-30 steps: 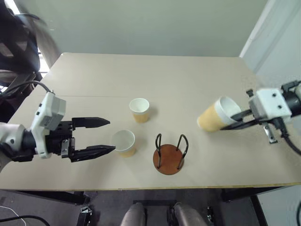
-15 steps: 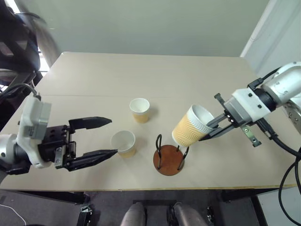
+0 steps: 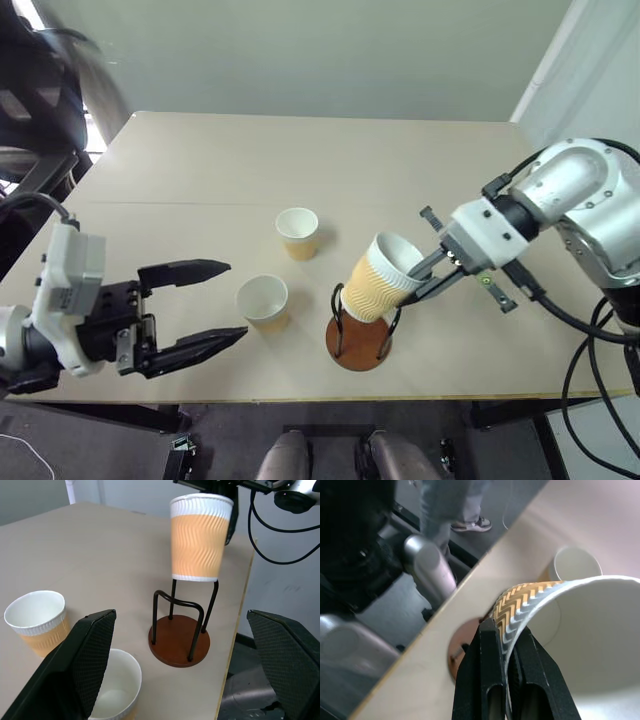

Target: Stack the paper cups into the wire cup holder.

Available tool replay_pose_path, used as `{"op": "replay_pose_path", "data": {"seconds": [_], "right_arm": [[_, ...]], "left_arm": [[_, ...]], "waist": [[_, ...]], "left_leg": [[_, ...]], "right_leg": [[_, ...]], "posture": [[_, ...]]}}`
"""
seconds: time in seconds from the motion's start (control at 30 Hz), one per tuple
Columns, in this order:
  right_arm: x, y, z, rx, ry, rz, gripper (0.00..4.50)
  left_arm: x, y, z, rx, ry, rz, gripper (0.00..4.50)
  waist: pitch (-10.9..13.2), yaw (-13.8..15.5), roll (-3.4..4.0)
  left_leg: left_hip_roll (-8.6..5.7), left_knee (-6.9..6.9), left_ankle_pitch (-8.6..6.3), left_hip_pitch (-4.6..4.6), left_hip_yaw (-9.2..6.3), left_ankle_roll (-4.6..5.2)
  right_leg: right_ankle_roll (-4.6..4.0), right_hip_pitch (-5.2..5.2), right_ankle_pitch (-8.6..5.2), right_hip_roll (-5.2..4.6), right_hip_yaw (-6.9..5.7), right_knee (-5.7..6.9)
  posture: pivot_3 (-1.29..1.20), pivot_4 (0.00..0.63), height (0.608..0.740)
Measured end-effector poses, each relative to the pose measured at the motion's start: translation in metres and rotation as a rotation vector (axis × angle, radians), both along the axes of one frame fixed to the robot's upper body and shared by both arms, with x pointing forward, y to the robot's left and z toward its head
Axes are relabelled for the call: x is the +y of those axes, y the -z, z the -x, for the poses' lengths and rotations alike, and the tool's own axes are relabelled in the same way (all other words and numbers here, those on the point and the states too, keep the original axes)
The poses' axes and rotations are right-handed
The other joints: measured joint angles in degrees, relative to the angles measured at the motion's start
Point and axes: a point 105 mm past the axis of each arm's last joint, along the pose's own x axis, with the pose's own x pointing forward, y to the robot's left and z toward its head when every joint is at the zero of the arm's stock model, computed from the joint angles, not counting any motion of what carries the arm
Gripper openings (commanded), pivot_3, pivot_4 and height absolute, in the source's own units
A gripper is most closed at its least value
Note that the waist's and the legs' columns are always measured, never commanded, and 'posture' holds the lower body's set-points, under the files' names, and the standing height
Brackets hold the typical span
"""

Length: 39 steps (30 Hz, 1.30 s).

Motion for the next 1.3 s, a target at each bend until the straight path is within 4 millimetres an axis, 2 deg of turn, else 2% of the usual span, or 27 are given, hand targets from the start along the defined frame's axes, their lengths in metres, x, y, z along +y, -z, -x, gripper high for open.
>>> {"op": "replay_pose_path", "data": {"seconds": [0.2, 1.13, 1.23, 1.3], "right_arm": [[0.000, 0.012, -0.007, -0.027, 0.003, 0.041, 0.09], [0.007, 0.033, -0.002, -0.034, -0.030, 0.074, 0.09], [0.007, 0.034, -0.003, -0.036, -0.027, 0.077, 0.62], [0.007, 0.034, -0.003, -0.037, -0.025, 0.079, 1.26]], "left_arm": [[0.003, -0.001, 0.001, -0.003, -0.019, -0.006, 4.50], [0.003, 0.003, 0.003, 0.021, -0.032, -0.037, 4.50], [0.004, 0.003, 0.003, 0.024, -0.031, -0.041, 4.50], [0.004, 0.002, 0.003, 0.022, -0.033, -0.043, 4.50]], "waist": [[0.0, 0.0, 0.03], [0.0, -0.1, 0.05], [0.0, -0.1, 0.05], [0.0, -0.1, 0.05]], "left_leg": [[0.02, -0.03, -0.03, -0.03, 0.01, -0.02], [0.05, -0.05, -0.06, -0.02, 0.00, -0.07], [0.04, -0.05, -0.06, -0.02, 0.00, -0.07], [0.04, -0.05, -0.06, -0.02, 0.00, -0.08]], "right_leg": [[-0.04, -0.03, 0.03, 0.00, -0.03, -0.01], [-0.14, -0.04, 0.03, 0.00, -0.04, -0.03], [-0.14, -0.04, 0.02, 0.00, -0.04, -0.04], [-0.14, -0.04, 0.02, 0.00, -0.04, -0.04]], "posture": [[0.00, 0.150, 0.740], [0.00, 0.150, 0.740], [0.00, 0.150, 0.740], [0.00, 0.150, 0.740]]}}
